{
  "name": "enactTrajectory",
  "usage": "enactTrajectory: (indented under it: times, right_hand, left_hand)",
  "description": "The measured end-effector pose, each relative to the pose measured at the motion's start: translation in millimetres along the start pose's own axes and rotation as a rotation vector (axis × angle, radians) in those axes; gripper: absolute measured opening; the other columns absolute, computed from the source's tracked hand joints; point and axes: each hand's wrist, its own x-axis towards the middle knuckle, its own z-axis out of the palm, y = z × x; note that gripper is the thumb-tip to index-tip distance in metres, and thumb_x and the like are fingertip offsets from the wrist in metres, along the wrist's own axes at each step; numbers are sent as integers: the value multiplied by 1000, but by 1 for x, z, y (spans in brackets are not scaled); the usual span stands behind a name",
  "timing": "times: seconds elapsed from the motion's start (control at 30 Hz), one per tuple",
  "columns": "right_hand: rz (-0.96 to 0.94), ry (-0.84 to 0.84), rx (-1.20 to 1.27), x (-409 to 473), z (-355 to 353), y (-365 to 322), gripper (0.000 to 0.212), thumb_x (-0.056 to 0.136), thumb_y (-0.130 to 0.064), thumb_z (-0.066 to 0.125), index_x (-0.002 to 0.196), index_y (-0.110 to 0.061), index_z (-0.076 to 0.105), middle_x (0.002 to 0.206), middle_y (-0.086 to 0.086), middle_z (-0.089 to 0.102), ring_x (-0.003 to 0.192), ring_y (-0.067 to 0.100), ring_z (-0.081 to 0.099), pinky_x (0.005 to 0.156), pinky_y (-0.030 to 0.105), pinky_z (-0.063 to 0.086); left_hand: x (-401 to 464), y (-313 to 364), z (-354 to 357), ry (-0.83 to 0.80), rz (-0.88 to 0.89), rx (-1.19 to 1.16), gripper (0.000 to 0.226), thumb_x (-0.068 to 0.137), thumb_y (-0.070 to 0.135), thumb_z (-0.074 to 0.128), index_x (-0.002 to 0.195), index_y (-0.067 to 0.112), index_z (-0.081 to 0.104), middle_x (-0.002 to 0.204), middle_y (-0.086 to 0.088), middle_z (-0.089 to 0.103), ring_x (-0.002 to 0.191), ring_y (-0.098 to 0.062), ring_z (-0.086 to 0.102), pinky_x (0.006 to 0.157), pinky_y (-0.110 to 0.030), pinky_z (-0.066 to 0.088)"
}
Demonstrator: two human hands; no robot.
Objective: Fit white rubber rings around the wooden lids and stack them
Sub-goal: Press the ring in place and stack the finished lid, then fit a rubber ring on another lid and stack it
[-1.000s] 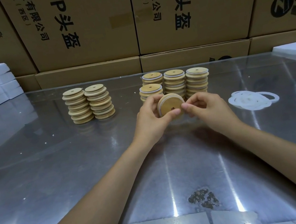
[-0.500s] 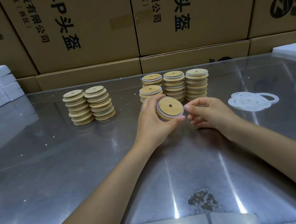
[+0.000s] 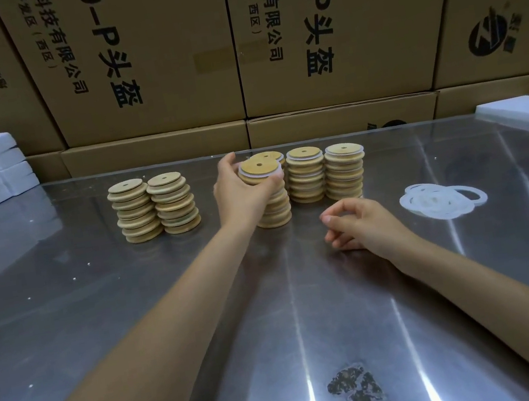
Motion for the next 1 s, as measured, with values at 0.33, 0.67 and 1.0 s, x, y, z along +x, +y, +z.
enactTrajectory:
  times: [0.33, 0.67, 1.0]
  right_hand:
    - [-22, -17, -12, 2, -1, 2, 11, 94, -12, 56, 84, -13, 60, 59, -2, 64, 45, 1, 57, 50, 11, 48]
    - [-41, -25, -10, 3, -1, 3, 12, 94, -11, 57, 82, -13, 60, 54, -4, 65, 45, 2, 57, 48, 12, 47]
    - [-73, 18, -54, 9, -2, 10, 13, 93, -13, 58, 81, -16, 61, 57, -3, 67, 48, 5, 59, 49, 14, 47]
  left_hand:
    - [8, -10, 5, -49, -41, 84, 90, 75, 39, 77, 146, 18, 27, 135, 2, 52, 126, -18, 48, 100, -28, 38]
    - [11, -25, -31, 109, 322, 374, 72, 87, 52, 57, 142, 11, 35, 143, -7, 42, 135, -22, 32, 111, -37, 27]
    - [49, -59, -105, -2, 243, 1067, 60, 87, 32, 63, 137, 9, 41, 141, -9, 46, 135, -29, 34, 113, -49, 20]
